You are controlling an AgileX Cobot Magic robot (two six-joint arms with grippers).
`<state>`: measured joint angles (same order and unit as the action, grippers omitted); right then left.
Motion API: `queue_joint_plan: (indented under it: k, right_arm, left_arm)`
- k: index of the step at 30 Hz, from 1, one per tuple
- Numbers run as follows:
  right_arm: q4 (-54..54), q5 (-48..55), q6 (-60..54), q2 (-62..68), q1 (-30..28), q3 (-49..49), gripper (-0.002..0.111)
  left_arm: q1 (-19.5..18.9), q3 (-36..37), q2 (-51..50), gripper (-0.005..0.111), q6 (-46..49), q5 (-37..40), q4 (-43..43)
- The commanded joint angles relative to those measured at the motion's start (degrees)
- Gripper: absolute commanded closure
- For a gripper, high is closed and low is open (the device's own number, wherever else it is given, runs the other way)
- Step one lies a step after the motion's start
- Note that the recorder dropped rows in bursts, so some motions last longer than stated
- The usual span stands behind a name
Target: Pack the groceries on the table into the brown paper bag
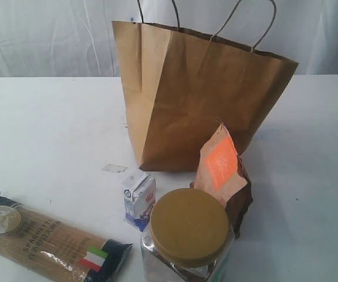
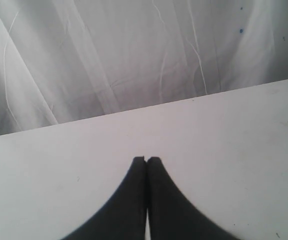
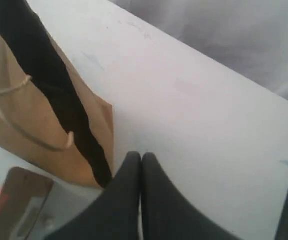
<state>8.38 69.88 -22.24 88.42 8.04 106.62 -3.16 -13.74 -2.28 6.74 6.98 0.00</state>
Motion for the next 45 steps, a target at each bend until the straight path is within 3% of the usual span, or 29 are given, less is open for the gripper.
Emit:
queue_joint_plan:
  k: [1,5,10,12,16,20,24,26,28,33,36,39,43,45]
  right_arm:
    - [-3.2,-2.5,3.1,-4.1,-1.5,-8.5,0.108]
    - [-2.6,-7.9,3.6,-6.7,-3.5,-17.9,0.108]
    - [0.8,-10.3,4.9,-7.5,-4.1,-24.8,0.108]
    - [3.9,-9.6,4.0,-7.5,-4.1,-26.5,0.108]
    - [4.8,-9.6,4.1,-7.5,-4.1,-28.0,0.108]
    - [4.8,-9.9,4.4,-8.4,-4.1,-28.0,0.108]
    - [4.8,-9.6,4.5,-11.6,-4.1,-28.0,0.108]
    - [4.8,-10.0,4.5,-13.5,-4.1,-28.0,0.108]
    - [4.8,-10.7,4.5,-14.1,-4.1,-28.0,0.108]
    - [4.4,-2.5,6.0,-12.9,-4.1,-28.0,0.108]
    - [7.1,0.1,6.0,-14.1,-3.4,-29.9,0.108]
    - [8.5,-1.4,5.6,-17.4,0.0,-33.8,0.108]
    - [8.2,-3.3,1.3,-21.5,10.4,-40.8,0.108]
    - [6.5,-5.1,-1.3,-23.1,15.8,-44.8,0.108]
  left_arm:
    - [0.0,0.1,-0.1,0.107,-0.7,-3.0,0.0]
    - [0.0,-0.5,-0.1,0.107,-6.2,-5.2,-1.1]
    - [0.0,-2.1,-2.4,0.107,-21.1,-23.3,-2.9]
    - [0.0,-5.2,-5.1,0.107,-25.8,-25.5,-2.3]
    - [0.0,-13.4,-13.1,0.107,-27.5,-25.3,8.8]
    - [0.6,-23.6,-27.4,0.107,-31.6,-15.3,25.6]
    - [5.4,-33.7,-42.5,0.107,-29.8,0.7,29.2]
    - [9.4,-37.8,-48.5,0.107,-23.9,10.3,27.0]
    - [14.3,-41.6,-53.6,0.107,-11.8,19.8,18.6]
    - [23.3,-44.4,-59.6,0.107,19.4,30.5,-4.0]
    - [24.6,-42.9,-60.6,0.107,18.9,31.5,-6.9]
    - [24.5,-40.7,-60.3,0.107,13.3,27.6,-3.4]
    - [24.5,-37.8,-60.3,0.107,1.2,15.5,-2.6]
    - [24.6,-36.4,-60.2,0.107,1.1,9.4,-6.4]
